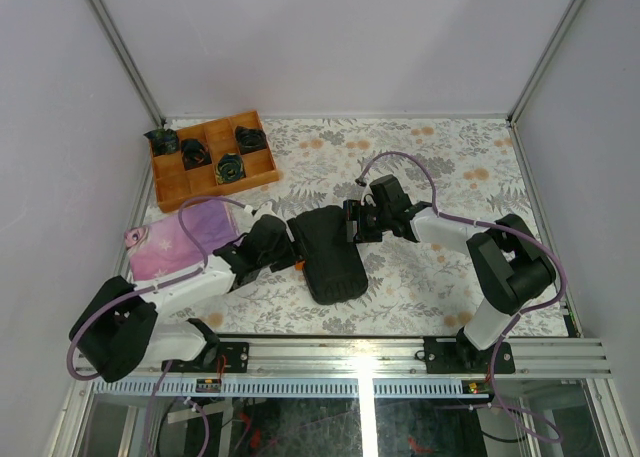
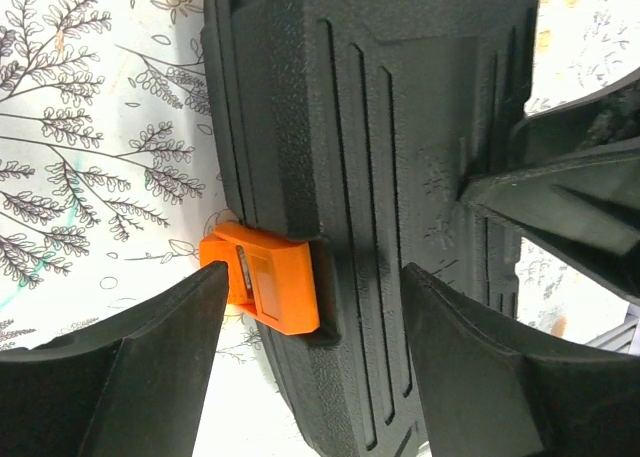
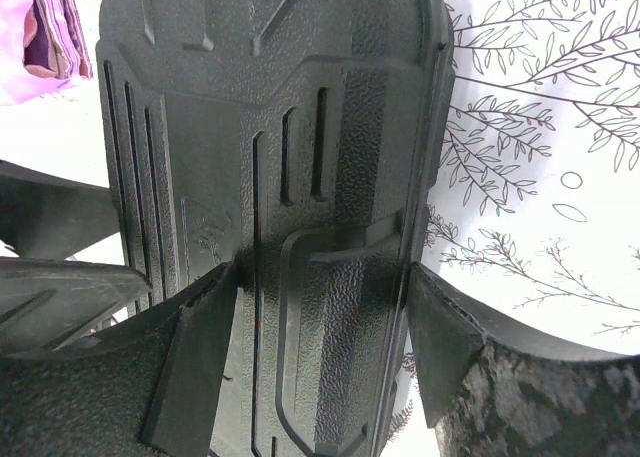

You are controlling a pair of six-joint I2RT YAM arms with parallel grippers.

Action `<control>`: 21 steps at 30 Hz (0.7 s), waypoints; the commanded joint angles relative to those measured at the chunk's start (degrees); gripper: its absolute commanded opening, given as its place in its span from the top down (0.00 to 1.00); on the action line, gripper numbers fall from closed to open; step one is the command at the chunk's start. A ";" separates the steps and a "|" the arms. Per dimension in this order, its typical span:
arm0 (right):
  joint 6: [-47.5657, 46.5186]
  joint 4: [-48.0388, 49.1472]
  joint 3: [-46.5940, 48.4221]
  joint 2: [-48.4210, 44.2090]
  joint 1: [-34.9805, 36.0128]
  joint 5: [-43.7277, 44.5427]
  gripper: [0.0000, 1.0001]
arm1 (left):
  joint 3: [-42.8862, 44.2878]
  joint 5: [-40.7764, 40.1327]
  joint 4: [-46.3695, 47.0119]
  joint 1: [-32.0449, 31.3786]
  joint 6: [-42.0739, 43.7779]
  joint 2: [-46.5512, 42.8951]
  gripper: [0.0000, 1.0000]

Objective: Sort the tools into containers
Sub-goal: Close the storage box at the center of the board.

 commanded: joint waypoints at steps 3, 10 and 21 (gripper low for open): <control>-4.29 -9.92 -3.02 4.85 1.89 5.72 0.60 | 1.68 0.72 0.38 0.35 0.29 2.04 0.30; -4.37 -9.63 -3.29 4.95 1.88 5.58 0.61 | 1.76 1.68 1.58 0.40 0.04 3.58 0.30; -4.29 -9.35 -3.38 5.05 1.89 5.54 0.61 | 1.46 3.20 2.01 0.44 -0.11 5.90 0.30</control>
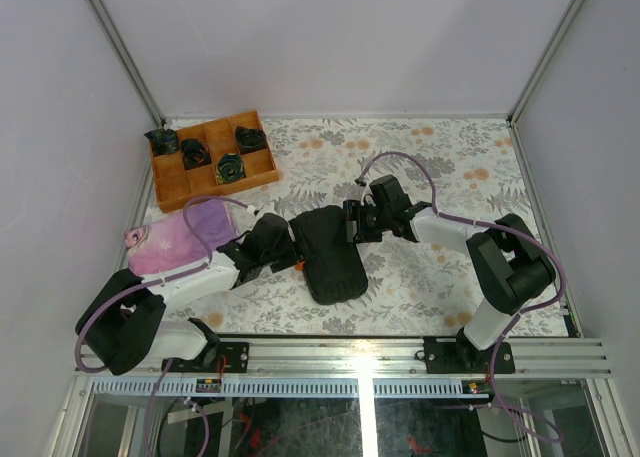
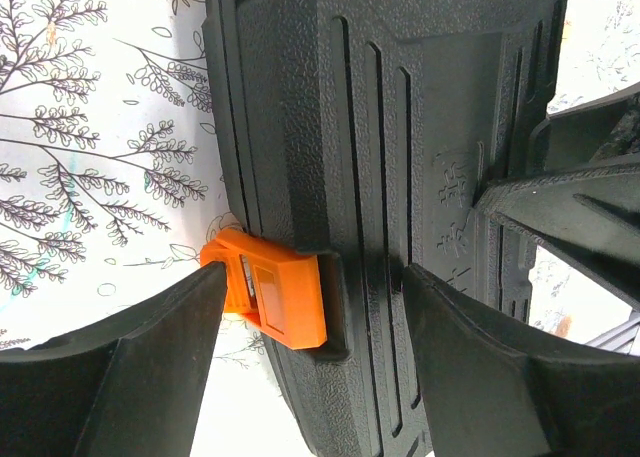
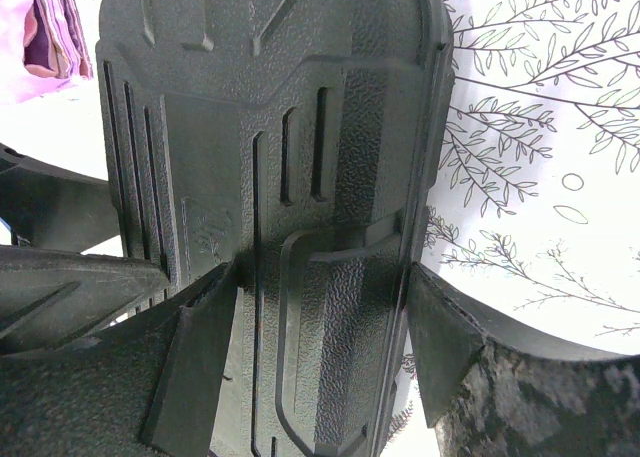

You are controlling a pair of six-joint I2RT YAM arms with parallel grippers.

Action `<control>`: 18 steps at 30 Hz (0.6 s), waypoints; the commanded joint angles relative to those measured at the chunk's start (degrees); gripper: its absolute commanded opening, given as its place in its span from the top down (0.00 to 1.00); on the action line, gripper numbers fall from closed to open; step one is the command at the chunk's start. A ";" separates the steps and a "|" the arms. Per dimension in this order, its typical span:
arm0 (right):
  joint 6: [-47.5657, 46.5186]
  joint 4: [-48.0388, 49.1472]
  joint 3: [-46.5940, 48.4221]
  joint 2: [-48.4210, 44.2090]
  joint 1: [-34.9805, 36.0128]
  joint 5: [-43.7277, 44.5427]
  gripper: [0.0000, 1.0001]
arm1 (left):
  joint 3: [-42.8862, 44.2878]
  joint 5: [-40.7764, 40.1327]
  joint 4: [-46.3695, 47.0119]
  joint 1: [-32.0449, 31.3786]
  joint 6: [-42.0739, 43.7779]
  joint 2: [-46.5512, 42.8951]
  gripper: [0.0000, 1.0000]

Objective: Sort the tools into containers
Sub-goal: Close the storage box at the center of the board.

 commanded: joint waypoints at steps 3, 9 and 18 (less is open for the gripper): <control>-4.22 -9.62 -3.38 4.92 1.90 5.54 0.61 | 0.41 2.05 1.99 -0.22 -0.33 2.92 0.29; -4.15 -9.77 -3.12 4.84 1.89 5.55 0.61 | -1.53 4.28 5.04 -0.22 -1.72 3.64 0.28; -4.28 -10.25 -2.90 4.66 1.88 5.54 0.61 | -7.23 9.87 15.06 1.90 -4.72 3.93 0.28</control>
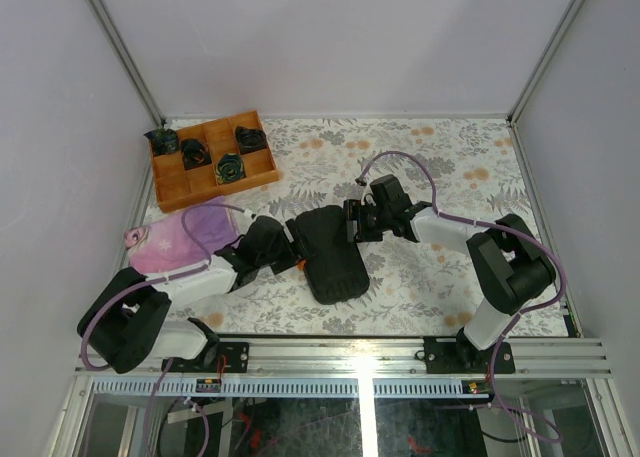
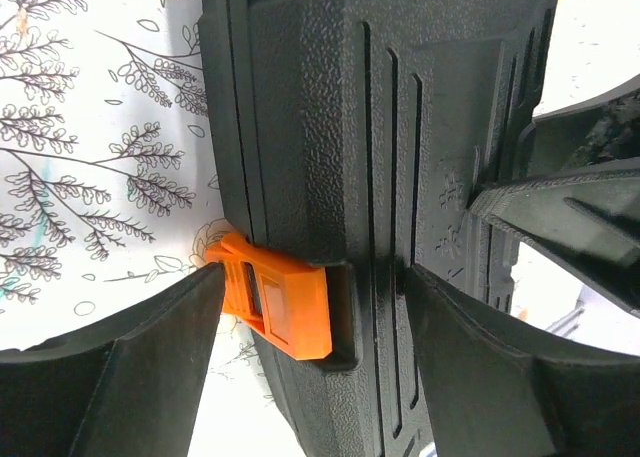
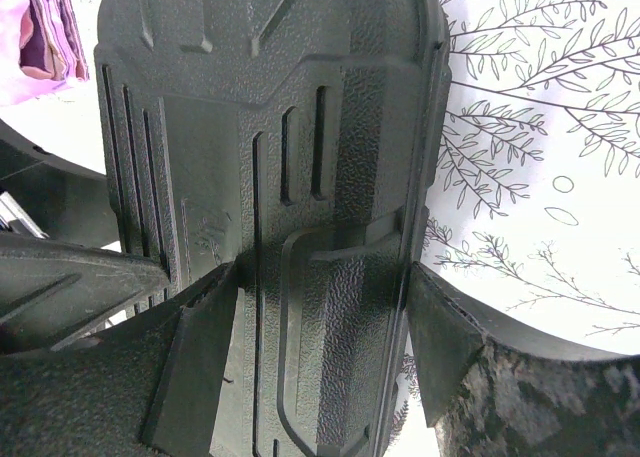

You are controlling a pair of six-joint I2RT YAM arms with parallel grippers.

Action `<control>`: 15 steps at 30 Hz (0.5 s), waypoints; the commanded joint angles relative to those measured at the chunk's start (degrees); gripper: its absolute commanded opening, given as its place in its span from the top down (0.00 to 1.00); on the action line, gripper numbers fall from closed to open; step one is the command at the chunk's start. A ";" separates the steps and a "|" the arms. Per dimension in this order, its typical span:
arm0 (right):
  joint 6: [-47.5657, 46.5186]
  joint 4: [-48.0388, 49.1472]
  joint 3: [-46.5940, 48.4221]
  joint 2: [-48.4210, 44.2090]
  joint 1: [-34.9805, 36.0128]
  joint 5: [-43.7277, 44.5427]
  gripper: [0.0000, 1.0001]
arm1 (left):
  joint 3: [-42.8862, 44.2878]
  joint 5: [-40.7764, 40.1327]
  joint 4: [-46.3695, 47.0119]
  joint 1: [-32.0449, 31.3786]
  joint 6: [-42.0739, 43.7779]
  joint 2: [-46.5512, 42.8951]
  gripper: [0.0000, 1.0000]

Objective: Sort the tools into containers
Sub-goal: Close the storage box at the center of the board.

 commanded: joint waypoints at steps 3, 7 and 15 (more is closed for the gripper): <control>-3.76 -10.37 -2.88 4.66 1.94 5.13 0.61 | -6.51 7.75 13.22 1.47 -3.22 3.09 0.29; -3.72 -10.29 -2.79 4.69 1.97 5.00 0.61 | -9.01 10.38 19.04 2.42 -4.61 3.79 0.30; -3.72 -11.63 -2.05 1.96 1.96 8.07 0.59 | -8.58 8.45 15.46 4.47 -2.64 0.95 0.31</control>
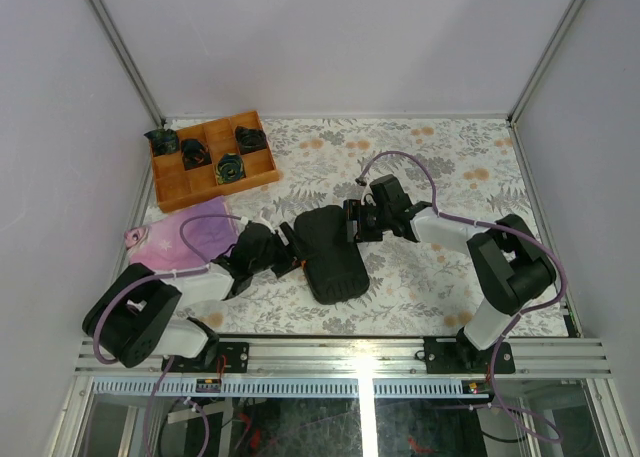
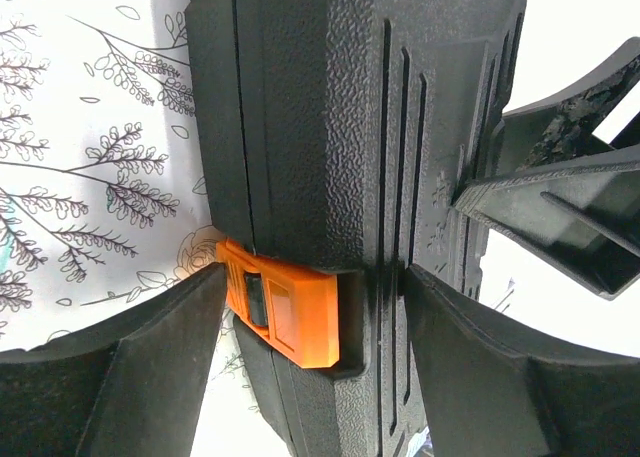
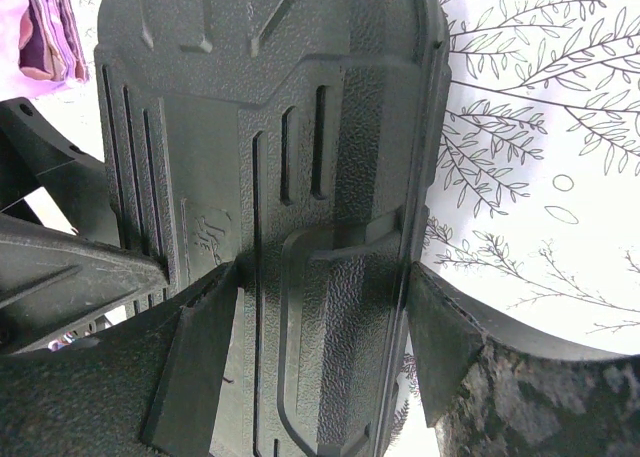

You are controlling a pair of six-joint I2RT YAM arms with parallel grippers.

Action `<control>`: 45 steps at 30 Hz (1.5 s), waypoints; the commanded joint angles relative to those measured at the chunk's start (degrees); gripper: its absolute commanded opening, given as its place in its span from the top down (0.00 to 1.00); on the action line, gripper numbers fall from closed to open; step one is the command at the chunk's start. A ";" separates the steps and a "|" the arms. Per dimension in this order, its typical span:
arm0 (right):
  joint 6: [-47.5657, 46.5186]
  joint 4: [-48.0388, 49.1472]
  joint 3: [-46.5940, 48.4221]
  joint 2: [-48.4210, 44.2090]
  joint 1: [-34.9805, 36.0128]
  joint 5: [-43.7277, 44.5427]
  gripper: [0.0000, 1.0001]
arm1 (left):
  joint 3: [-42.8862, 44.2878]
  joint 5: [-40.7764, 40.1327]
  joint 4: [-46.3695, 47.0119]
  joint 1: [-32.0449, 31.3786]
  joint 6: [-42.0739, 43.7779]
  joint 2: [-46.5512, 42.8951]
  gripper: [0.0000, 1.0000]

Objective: Sort the tools into containers
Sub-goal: Close the storage box at the center of the board, then reset both arms

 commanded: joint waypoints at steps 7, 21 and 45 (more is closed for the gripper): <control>-5.15 -13.09 1.70 -7.00 1.97 16.26 0.36 | 8.27 -10.39 -22.41 1.45 11.80 -12.05 0.20; -8.76 -13.47 -0.31 -36.31 1.97 34.55 0.01 | 26.12 -27.44 -43.26 1.74 26.58 -29.13 0.00; -7.15 -11.08 -20.03 -67.70 1.99 48.59 0.01 | 18.46 -34.97 -47.49 1.75 25.55 -53.06 0.00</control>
